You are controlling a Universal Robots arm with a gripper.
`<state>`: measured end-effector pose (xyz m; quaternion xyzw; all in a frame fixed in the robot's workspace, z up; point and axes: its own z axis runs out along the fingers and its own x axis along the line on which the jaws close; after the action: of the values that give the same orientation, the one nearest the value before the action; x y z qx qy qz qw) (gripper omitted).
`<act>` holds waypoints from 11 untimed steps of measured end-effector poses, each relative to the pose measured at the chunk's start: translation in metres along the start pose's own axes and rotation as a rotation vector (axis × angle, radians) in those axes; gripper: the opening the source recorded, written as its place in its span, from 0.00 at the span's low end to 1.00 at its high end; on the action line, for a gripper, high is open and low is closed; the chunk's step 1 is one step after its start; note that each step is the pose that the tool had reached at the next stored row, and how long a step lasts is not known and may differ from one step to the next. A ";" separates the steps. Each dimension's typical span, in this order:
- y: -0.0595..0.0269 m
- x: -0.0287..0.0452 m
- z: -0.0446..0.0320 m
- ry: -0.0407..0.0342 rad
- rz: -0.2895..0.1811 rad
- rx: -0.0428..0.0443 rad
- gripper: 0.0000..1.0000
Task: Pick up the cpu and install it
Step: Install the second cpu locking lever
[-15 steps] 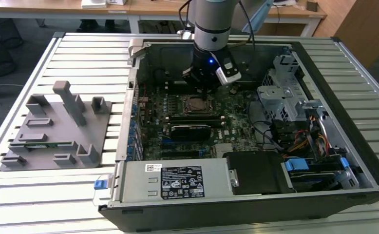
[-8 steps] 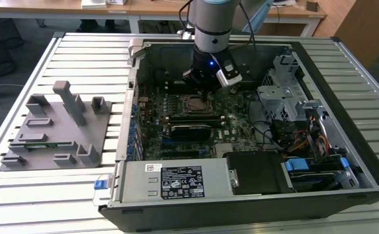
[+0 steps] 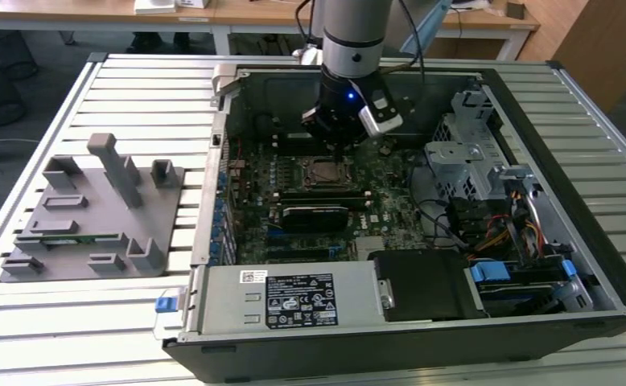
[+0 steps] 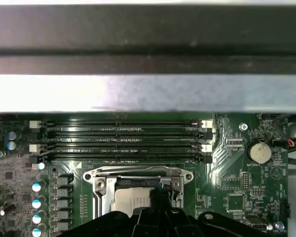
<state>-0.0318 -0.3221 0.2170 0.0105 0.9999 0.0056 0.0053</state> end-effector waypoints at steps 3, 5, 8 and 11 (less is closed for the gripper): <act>-0.0050 -0.0001 0.0000 0.0000 0.000 0.0002 0.11; -0.0097 -0.0002 -0.0001 0.0000 0.000 0.0015 0.11; -0.0178 -0.0004 -0.0001 -0.0001 0.000 0.0027 0.11; -0.0266 -0.0004 0.0000 -0.0001 0.000 0.0027 0.11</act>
<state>-0.0319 -0.3486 0.2168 0.0105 0.9999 0.0043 0.0053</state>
